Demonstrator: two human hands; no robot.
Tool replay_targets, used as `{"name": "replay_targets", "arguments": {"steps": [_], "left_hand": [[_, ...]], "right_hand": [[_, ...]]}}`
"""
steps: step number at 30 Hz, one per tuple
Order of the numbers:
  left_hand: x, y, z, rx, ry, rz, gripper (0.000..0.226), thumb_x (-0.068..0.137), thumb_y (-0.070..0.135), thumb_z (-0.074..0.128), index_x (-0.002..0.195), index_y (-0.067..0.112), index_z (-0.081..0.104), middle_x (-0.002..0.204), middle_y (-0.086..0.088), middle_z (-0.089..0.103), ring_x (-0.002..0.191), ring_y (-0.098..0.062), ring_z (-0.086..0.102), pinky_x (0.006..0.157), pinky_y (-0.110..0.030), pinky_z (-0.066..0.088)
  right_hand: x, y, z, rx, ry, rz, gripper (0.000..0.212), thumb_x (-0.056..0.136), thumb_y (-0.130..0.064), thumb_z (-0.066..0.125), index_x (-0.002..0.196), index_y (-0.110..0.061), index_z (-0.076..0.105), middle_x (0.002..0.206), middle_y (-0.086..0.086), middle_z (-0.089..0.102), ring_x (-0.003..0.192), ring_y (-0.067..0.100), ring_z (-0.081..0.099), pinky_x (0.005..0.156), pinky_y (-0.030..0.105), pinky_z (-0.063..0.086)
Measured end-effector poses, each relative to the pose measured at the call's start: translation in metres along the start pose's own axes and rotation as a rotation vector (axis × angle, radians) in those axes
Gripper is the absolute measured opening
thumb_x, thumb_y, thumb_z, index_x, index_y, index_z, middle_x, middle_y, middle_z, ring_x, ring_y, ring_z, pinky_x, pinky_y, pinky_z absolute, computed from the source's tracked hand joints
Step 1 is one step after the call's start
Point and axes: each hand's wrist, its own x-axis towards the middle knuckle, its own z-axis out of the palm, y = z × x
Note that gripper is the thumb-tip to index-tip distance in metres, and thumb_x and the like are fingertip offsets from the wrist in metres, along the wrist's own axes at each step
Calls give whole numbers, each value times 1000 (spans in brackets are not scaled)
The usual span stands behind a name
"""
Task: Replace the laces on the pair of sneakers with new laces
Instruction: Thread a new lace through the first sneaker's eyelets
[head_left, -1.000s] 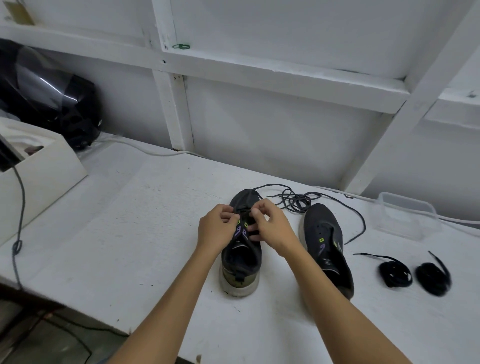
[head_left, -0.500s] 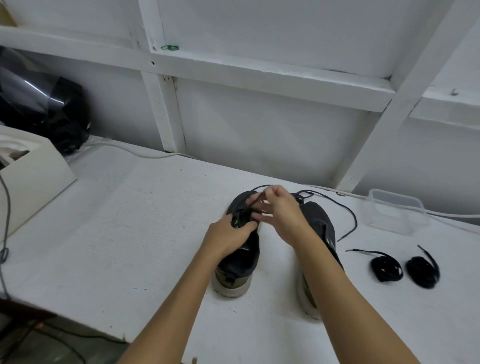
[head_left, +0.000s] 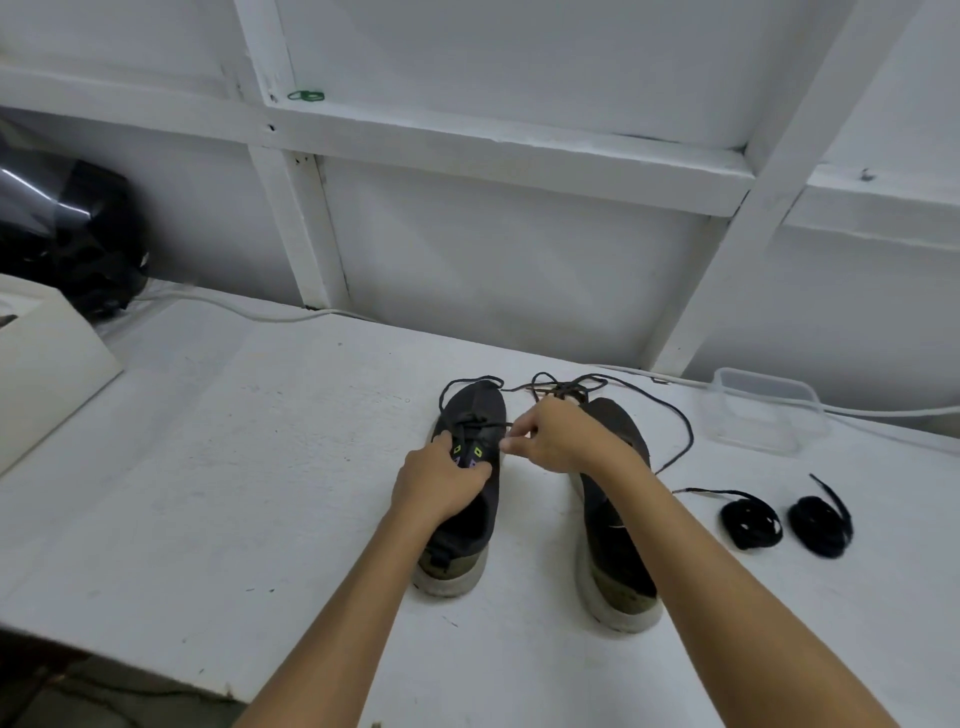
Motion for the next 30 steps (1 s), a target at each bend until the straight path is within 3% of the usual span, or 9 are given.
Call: {"name": "replay_targets", "arguments": {"steps": [2, 5, 7, 8, 10, 13, 15, 21, 30], "left_hand": [[0, 0, 0, -6, 10, 2, 49, 84, 46, 63, 126, 22, 56, 118, -5, 64, 114, -29, 57, 95, -39, 51], [1, -2, 0, -20, -9, -4, 72, 89, 44, 62, 152, 19, 38, 143, -7, 53, 132, -29, 47, 106, -37, 44], [2, -2, 0, -31, -12, 0, 81, 91, 44, 62, 158, 17, 26, 153, -6, 44, 138, -28, 42, 109, -37, 41], [2, -2, 1, -28, -6, 6, 81, 91, 44, 61, 159, 17, 25, 154, -6, 43, 139, -27, 42, 109, -37, 40], [2, -2, 1, -20, -1, 9, 80, 91, 43, 61, 158, 17, 26, 153, -6, 44, 138, -28, 43, 108, -37, 41], [3, -2, 2, -8, 13, -13, 74, 89, 45, 61, 154, 20, 35, 143, -7, 53, 130, -28, 49, 104, -37, 45], [3, -3, 3, 5, 17, -15, 66, 85, 49, 60, 144, 21, 47, 131, -5, 61, 120, -28, 54, 100, -41, 49], [15, 4, -14, -163, 73, -28, 43, 90, 51, 55, 120, 22, 67, 117, 0, 67, 114, -24, 60, 95, -34, 48], [66, 7, -24, -168, 220, -87, 14, 88, 26, 65, 87, 19, 77, 100, 1, 75, 101, -22, 65, 81, -27, 49]], "right_hand": [[-3, -2, -6, 132, -15, -58, 17, 97, -34, 65, 96, -23, 79, 96, -4, 74, 78, 5, 60, 73, 23, 48], [-8, -9, -26, 982, 122, -126, 22, 102, -20, 54, 85, -13, 66, 75, -2, 61, 54, 5, 43, 48, 17, 33], [-6, -13, -32, 1359, 158, -55, 25, 102, -19, 47, 82, -13, 60, 87, -1, 69, 51, 8, 40, 45, 18, 27], [-5, -15, -31, 1360, 156, 3, 28, 102, -22, 45, 79, -13, 59, 93, -1, 73, 49, 9, 39, 44, 18, 26], [-3, -17, -21, 1028, 159, 106, 34, 101, -37, 49, 78, -14, 57, 86, 0, 73, 50, 11, 41, 45, 20, 31], [3, -7, -3, 382, 207, 149, 45, 88, -60, 66, 96, -16, 59, 88, -7, 62, 75, 11, 54, 61, 27, 38], [8, -2, 3, 196, 179, 89, 45, 85, -58, 71, 106, -20, 63, 95, -10, 57, 89, 12, 56, 69, 29, 41], [19, 2, 10, 57, 51, 32, 11, 91, -42, 70, 89, -33, 75, 81, -15, 60, 91, 14, 60, 83, 32, 52], [21, 1, 20, 90, 74, 14, 19, 98, -35, 63, 101, -19, 72, 76, -10, 52, 84, 17, 54, 74, 27, 41]]}}
